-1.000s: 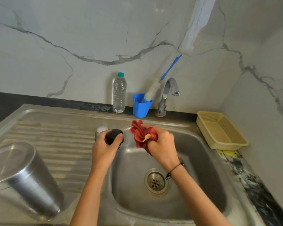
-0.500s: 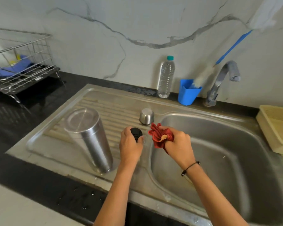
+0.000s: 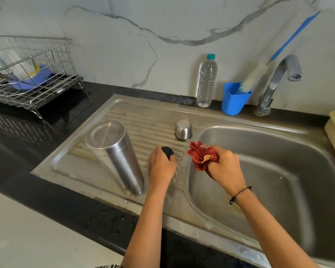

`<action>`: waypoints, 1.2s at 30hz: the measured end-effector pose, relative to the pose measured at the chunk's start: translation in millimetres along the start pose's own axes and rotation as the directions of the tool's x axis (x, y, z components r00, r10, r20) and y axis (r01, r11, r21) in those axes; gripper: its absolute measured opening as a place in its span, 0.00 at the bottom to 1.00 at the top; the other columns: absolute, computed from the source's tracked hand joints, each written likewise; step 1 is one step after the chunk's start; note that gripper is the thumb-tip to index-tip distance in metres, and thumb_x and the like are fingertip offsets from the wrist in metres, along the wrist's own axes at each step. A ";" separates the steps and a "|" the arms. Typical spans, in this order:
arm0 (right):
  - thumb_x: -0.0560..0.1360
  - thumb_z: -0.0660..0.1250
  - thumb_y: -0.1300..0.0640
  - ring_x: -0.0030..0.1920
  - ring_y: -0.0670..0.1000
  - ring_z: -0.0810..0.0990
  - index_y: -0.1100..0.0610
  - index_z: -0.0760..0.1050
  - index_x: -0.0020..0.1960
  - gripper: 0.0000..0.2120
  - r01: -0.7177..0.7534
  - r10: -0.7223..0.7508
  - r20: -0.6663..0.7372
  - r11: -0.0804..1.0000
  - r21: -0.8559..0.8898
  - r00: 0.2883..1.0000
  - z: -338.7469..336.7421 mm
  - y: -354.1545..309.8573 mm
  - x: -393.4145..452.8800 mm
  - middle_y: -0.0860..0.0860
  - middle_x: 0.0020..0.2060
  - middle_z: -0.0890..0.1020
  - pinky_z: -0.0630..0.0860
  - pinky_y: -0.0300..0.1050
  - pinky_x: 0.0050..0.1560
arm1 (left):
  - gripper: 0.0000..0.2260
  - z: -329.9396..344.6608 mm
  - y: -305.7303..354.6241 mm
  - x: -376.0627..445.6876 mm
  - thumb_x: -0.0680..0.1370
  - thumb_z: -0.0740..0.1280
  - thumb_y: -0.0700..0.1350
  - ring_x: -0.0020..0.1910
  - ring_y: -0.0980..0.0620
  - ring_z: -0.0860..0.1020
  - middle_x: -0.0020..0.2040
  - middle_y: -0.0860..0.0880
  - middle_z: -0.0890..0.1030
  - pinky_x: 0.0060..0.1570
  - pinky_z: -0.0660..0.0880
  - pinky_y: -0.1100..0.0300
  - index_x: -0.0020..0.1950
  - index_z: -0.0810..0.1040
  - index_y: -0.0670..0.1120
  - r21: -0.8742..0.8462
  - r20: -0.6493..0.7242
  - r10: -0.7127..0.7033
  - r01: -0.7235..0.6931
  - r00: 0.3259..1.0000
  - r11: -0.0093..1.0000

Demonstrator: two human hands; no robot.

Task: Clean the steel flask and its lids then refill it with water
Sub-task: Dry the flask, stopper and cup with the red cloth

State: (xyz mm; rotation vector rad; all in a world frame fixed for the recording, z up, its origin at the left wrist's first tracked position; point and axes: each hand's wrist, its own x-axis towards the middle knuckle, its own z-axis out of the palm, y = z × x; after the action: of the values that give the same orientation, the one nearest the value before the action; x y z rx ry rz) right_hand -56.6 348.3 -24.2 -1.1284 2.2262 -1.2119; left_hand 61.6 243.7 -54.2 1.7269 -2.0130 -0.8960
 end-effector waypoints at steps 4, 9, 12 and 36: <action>0.68 0.64 0.68 0.46 0.52 0.82 0.51 0.82 0.53 0.19 -0.007 0.007 -0.013 1.000 0.011 1.000 -7.5 -2.1 2.3 0.50 0.41 0.85 0.78 0.47 0.50 | 0.25 -16.6 23.0 2.9 0.79 0.64 0.50 0.69 0.42 0.63 0.70 0.41 0.66 0.67 0.63 0.51 0.72 0.63 0.41 0.084 -0.068 0.089 -0.083 0.994 0.993; 0.68 0.63 0.69 0.46 0.53 0.82 0.51 0.81 0.55 0.22 0.000 0.000 -0.073 1.000 0.004 0.997 -22.5 -2.8 10.6 0.49 0.42 0.85 0.78 0.50 0.50 | 0.25 -10.8 68.7 27.8 0.78 0.65 0.48 0.68 0.42 0.64 0.68 0.41 0.68 0.66 0.62 0.53 0.73 0.64 0.42 0.111 -0.111 0.265 -0.253 0.958 0.961; 0.68 0.62 0.70 0.44 0.53 0.82 0.51 0.81 0.55 0.22 0.001 -0.002 -0.070 1.000 -0.016 0.998 -30.9 -2.4 15.3 0.50 0.41 0.85 0.78 0.48 0.47 | 0.22 15.6 82.3 52.7 0.77 0.66 0.47 0.65 0.40 0.67 0.66 0.39 0.70 0.63 0.65 0.53 0.69 0.66 0.42 0.204 0.000 0.244 -0.238 0.970 0.949; 0.65 0.60 0.64 0.55 0.45 0.79 0.56 0.76 0.62 0.26 0.331 -0.285 -0.438 0.943 0.030 0.853 -76.3 -30.6 23.3 0.50 0.58 0.80 0.74 0.37 0.57 | 0.05 42.3 115.0 5.9 0.77 0.66 0.41 0.33 0.54 0.74 0.38 0.48 0.78 0.33 0.68 0.61 0.50 0.80 0.48 -0.893 0.360 0.331 0.218 0.872 0.395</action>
State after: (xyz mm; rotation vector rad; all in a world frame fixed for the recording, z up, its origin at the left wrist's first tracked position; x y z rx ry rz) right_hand -104.6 361.0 45.4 -1.3172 2.3031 -1.8463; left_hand -52.7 255.3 -11.2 0.7601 -1.2072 -2.0836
